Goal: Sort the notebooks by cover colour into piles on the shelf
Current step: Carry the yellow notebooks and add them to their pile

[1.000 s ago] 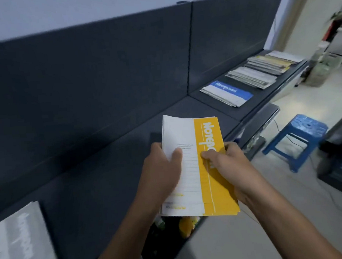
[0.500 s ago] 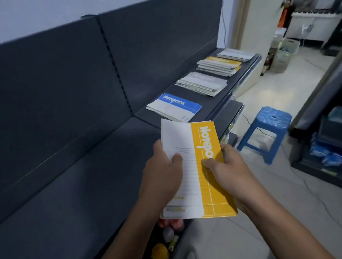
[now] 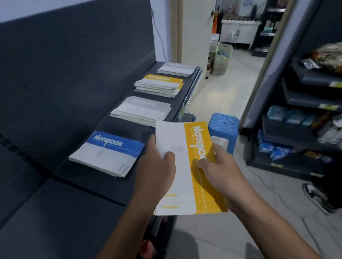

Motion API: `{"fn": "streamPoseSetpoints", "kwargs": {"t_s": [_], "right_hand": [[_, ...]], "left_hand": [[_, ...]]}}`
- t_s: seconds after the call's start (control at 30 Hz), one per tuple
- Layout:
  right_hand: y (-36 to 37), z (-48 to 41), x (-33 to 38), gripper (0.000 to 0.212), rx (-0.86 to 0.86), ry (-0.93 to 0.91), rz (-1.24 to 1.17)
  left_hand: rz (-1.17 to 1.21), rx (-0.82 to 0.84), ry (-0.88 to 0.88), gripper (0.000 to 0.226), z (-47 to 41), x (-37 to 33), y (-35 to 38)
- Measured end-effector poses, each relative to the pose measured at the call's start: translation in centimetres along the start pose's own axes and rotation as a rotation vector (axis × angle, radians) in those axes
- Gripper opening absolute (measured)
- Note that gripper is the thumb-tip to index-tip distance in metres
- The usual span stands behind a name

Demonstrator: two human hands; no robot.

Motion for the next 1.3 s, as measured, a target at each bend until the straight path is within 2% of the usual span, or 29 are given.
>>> {"fn": "streamPoseSetpoints", "kwargs": {"t_s": [0.07,0.17,0.37,0.57,0.8,0.93,1.03,1.17,1.3], "right_hand": [[-2.0,-2.2,0.6,0.021,-0.001,0.001,-0.020],[-5.9,-6.0,1.3,0.024,-0.029,0.005,-0.064],[-13.8,-13.9,3.0,0.028,-0.060,0.030,-0.107],[-18.3,-21.7,5.3,0.029,-0.015,0.014,-0.037],[-17.5,-32.4,8.1,0.028,0.123,0.004,0.100],[-15.7,-39.2,10.0,0.040,0.190,0.010,0.177],[-14.2,-43.7,11.4,0.034,0.224,0.037,0.204],[-11.9,-49.1,14.8,0.032,0.289,-0.039,0.286],[-8.7,-53.6,18.1,0.036,0.363,-0.091,0.469]], "left_hand": [[0.003,0.037,0.017,0.046,-2.6,-1.7,1.4],[-0.004,0.063,0.034,0.049,-7.3,-4.6,3.6],[-0.057,0.023,0.056,0.029,-15.5,-9.2,7.5],[-0.151,-0.058,0.033,0.021,-21.4,-11.9,8.4],[-0.110,-0.137,-0.157,0.020,-29.3,-10.1,6.3],[-0.082,-0.158,-0.223,0.019,-34.8,-8.6,4.3],[-0.077,-0.157,-0.279,0.021,-38.6,-7.4,2.5],[-0.070,-0.174,-0.327,0.021,-42.5,-6.4,-0.1],[-0.061,-0.281,-0.402,0.023,-44.1,-5.1,-2.8]]}}
Point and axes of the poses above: each hand's wrist, its own z-axis away from the middle knuckle, its own y-axis out of the palm, x = y × z, the point moved 10 cm from there along -z, towards the middle knuckle, and after that the axes turned 12 degrees about x, right-handed, at the moved point
